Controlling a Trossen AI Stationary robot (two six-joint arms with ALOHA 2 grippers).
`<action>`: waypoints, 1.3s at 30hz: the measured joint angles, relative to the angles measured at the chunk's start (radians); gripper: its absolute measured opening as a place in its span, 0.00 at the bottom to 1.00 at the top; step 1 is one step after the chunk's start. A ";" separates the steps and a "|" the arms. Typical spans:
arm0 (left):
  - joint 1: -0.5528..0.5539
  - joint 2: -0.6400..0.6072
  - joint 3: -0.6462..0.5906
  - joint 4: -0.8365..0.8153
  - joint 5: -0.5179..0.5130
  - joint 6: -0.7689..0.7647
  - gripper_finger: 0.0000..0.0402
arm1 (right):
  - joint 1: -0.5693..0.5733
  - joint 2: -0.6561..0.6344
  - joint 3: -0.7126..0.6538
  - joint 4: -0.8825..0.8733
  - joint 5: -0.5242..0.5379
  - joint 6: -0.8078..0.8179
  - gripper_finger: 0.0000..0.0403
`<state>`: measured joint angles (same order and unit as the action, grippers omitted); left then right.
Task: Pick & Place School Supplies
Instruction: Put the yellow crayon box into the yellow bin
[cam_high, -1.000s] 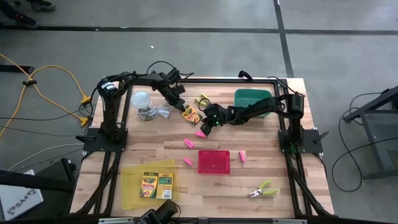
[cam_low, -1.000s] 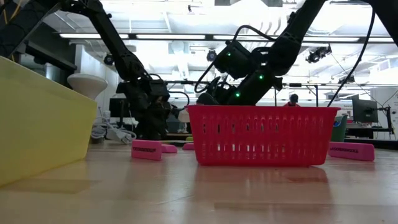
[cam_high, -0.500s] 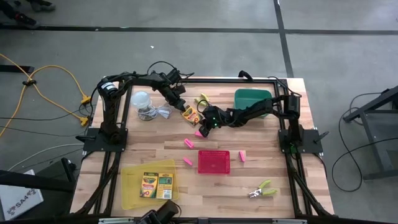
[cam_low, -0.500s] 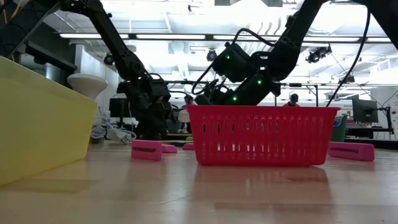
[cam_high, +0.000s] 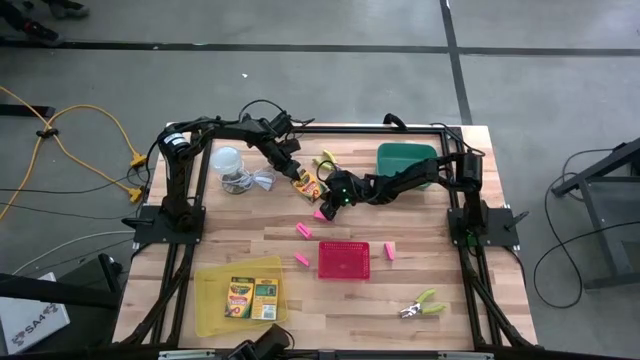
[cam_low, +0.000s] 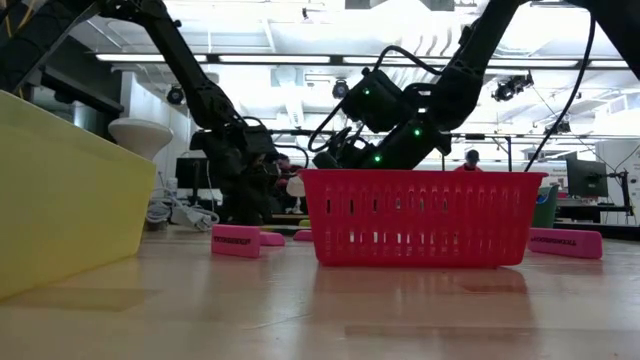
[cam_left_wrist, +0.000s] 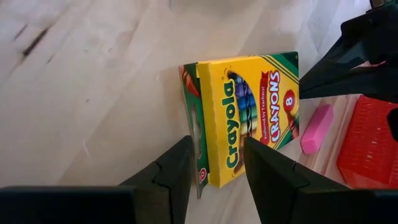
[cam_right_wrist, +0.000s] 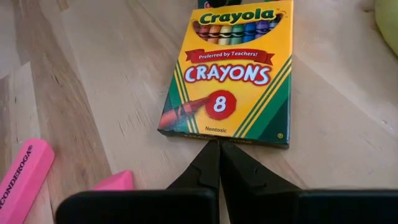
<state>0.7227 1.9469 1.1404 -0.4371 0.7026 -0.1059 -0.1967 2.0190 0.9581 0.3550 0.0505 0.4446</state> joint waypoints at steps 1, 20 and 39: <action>0.000 0.000 0.000 0.000 0.004 0.000 0.34 | 0.000 0.000 0.000 0.000 0.000 0.000 0.00; 0.016 0.001 0.000 -0.035 0.051 -0.026 0.26 | 0.000 0.001 0.000 0.001 -0.005 -0.004 0.00; 0.017 0.001 0.000 -0.014 0.166 -0.023 0.26 | 0.000 0.001 0.000 0.000 -0.005 -0.004 0.00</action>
<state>0.7393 1.9476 1.1404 -0.4513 0.8683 -0.1288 -0.1963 2.0201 0.9577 0.3553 0.0456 0.4404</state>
